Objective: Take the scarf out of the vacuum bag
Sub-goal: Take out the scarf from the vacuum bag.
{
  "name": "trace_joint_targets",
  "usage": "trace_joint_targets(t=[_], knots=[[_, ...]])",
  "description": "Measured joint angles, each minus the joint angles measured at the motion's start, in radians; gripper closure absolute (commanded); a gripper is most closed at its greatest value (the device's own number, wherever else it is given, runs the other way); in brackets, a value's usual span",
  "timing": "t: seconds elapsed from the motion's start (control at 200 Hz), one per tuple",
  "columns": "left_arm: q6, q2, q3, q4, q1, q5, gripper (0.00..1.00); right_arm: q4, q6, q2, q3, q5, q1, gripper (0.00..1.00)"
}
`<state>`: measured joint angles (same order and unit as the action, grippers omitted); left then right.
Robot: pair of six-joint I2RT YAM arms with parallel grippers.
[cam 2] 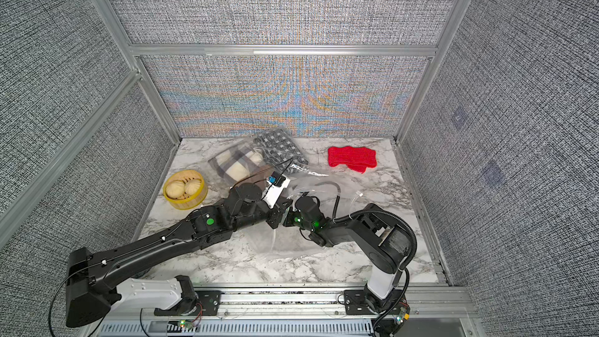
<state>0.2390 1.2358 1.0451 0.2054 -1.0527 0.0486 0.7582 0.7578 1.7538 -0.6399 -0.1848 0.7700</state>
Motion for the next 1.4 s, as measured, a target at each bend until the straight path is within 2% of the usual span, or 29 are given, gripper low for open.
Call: trace_joint_targets(t=[0.12, 0.175, 0.25, 0.3, 0.46, 0.52, 0.595, 0.831, 0.996, 1.071, 1.151, 1.221, 1.296, 1.341, 1.356, 1.396], knots=[[-0.007, -0.027, -0.039, -0.011, 0.000, 0.002, 0.96, -0.013, 0.013, 0.038, -0.069, 0.010, 0.002, 0.12], [-0.011, -0.045, -0.063, -0.025, 0.000, 0.005, 0.93, -0.014, 0.014, 0.069, -0.105, 0.019, 0.003, 0.10], [-0.023, -0.057, -0.084, -0.048, 0.000, 0.013, 0.82, -0.016, 0.031, 0.127, -0.152, 0.023, 0.003, 0.08], [-0.025, -0.056, -0.091, -0.054, 0.000, 0.023, 0.78, -0.032, 0.039, 0.162, -0.180, 0.023, 0.003, 0.07], [-0.026, -0.048, -0.129, -0.072, 0.000, 0.050, 0.79, -0.082, 0.048, 0.204, -0.237, 0.056, 0.002, 0.04], [-0.026, -0.051, -0.150, -0.082, 0.000, 0.054, 0.87, -0.078, 0.049, 0.222, -0.254, 0.068, 0.000, 0.04], [-0.026, -0.058, -0.161, -0.083, -0.001, 0.054, 0.91, -0.060, 0.056, 0.253, -0.282, 0.075, 0.000, 0.04], [-0.026, -0.058, -0.156, -0.103, -0.001, 0.065, 0.91, 0.030, 0.087, 0.357, -0.373, 0.087, 0.002, 0.04], [-0.019, -0.053, -0.159, -0.108, 0.000, 0.065, 0.95, 0.077, 0.101, 0.410, -0.424, 0.121, 0.030, 0.08], [-0.009, -0.052, -0.153, -0.112, -0.002, 0.053, 0.95, 0.092, 0.107, 0.438, -0.453, 0.127, 0.037, 0.17], [-0.001, -0.055, -0.149, -0.121, -0.005, 0.044, 0.96, 0.114, 0.111, 0.463, -0.465, 0.133, 0.036, 0.43], [0.001, -0.067, -0.150, -0.121, -0.005, 0.034, 0.96, 0.145, 0.128, 0.480, -0.449, 0.141, 0.023, 0.54], [0.001, -0.083, -0.157, -0.126, -0.005, 0.031, 0.97, 0.169, 0.135, 0.481, -0.427, 0.141, 0.003, 0.73], [0.002, -0.091, -0.162, -0.127, -0.006, 0.036, 0.99, 0.181, 0.137, 0.479, -0.415, 0.143, -0.006, 0.90], [0.001, -0.092, -0.163, -0.127, -0.006, 0.037, 0.99, 0.180, 0.136, 0.477, -0.412, 0.145, -0.009, 0.99], [0.002, -0.093, -0.167, -0.128, -0.006, 0.044, 1.00, 0.184, 0.136, 0.473, -0.406, 0.146, -0.016, 1.00]])
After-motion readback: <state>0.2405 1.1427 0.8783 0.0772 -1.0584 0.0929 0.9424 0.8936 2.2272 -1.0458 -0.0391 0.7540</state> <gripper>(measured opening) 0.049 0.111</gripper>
